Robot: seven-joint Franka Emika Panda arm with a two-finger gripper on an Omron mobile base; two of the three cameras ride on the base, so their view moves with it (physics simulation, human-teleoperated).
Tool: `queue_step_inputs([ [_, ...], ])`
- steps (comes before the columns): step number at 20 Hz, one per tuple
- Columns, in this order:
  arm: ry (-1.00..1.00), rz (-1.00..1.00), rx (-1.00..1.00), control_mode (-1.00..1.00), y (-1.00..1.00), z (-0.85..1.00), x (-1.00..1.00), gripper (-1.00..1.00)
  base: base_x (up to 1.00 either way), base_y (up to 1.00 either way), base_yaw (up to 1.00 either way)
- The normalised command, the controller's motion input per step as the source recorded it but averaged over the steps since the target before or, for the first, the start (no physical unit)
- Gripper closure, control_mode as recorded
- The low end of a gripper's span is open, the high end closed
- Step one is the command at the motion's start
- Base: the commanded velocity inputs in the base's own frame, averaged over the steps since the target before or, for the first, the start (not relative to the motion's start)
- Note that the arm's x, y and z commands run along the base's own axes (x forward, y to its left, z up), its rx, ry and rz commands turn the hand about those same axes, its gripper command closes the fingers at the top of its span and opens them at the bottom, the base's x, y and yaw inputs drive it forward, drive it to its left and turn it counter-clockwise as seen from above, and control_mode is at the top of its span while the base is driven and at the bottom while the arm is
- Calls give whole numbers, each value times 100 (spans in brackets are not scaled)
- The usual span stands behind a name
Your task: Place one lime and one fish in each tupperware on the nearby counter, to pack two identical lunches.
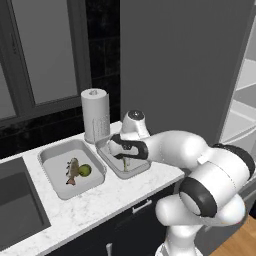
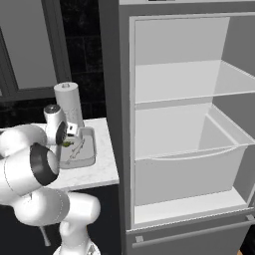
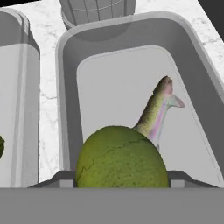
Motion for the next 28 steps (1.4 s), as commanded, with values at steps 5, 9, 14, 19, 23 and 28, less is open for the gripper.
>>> queue_step_inputs([
  [5, 0, -4, 0, -100, 1, -1, 37, -100, 0, 0, 0],
  [9, 0, -4, 0, -100, 0, 0, 23, -100, 0, 0, 0],
  [14, -1, -1, 0, -100, 0, 6, -5, -100, 0, 0, 0],
  [19, -46, 0, 1, -100, -17, 93, -100, -100, 0, 0, 0],
  [23, -68, 0, 0, -100, -42, 100, -100, -100, 0, 0, 0],
  [28, -60, 0, 0, -100, -33, 100, -100, -100, 0, 0, 0],
])
